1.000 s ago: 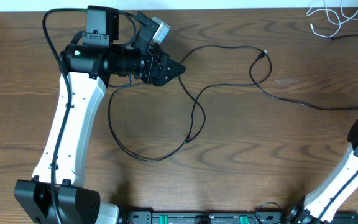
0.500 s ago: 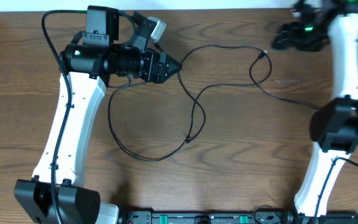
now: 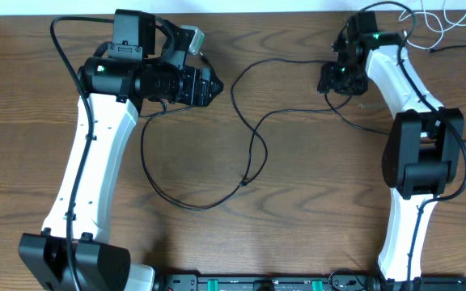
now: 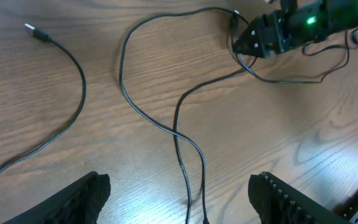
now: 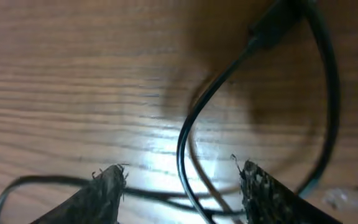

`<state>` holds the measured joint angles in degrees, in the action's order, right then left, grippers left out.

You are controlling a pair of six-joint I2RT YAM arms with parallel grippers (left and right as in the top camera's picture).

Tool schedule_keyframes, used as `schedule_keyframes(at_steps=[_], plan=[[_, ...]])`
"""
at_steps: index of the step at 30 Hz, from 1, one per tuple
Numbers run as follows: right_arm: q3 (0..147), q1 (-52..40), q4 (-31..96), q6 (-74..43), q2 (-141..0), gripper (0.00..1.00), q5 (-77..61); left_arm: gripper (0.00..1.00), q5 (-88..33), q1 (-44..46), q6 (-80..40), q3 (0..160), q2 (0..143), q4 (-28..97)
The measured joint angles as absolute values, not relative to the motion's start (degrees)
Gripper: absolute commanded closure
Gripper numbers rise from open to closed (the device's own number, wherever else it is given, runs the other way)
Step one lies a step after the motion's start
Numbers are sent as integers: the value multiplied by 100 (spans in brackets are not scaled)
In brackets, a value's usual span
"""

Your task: Untangle cables

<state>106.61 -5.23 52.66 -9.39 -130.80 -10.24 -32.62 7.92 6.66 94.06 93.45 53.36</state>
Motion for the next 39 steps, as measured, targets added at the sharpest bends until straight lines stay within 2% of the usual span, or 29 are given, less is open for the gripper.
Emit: schedule_keyframes(at_steps=[4,10,14,18,22,26,32,36,39], plan=[[10252,-561,4805,-1000,-13082,47,-1087,24,-3258,792,624,9406,9345,5339],[9963,-735,4294,-1026,-13043,58,-1114,24,-3258,792,620,9406,9345,5345],[9839,-832,4145,-1028,-13002,76,-1111,24,-3256,792,620,9406,9345,5358],[9806,-836,4145,-1033,-12999,99,-1107,24,-3256,792,617,9406,9345,5360],[9800,-838,4193,-1022,-12995,99,-1144,24,-3256,792,617,9406,9345,5365],[9758,-836,4425,-711,-12811,99,-1743,24,-3256,792,617,9406,9345,5369],[9703,-598,4746,-499,-11334,99,-2257,24,-3242,792,620,9406,9345,5374],[9745,78,4453,-478,-10274,99,-1278,23,-3238,792,617,9406,9345,5356],[9769,703,3870,-482,-10022,99,-432,24,-3240,792,617,9406,9345,5330]])
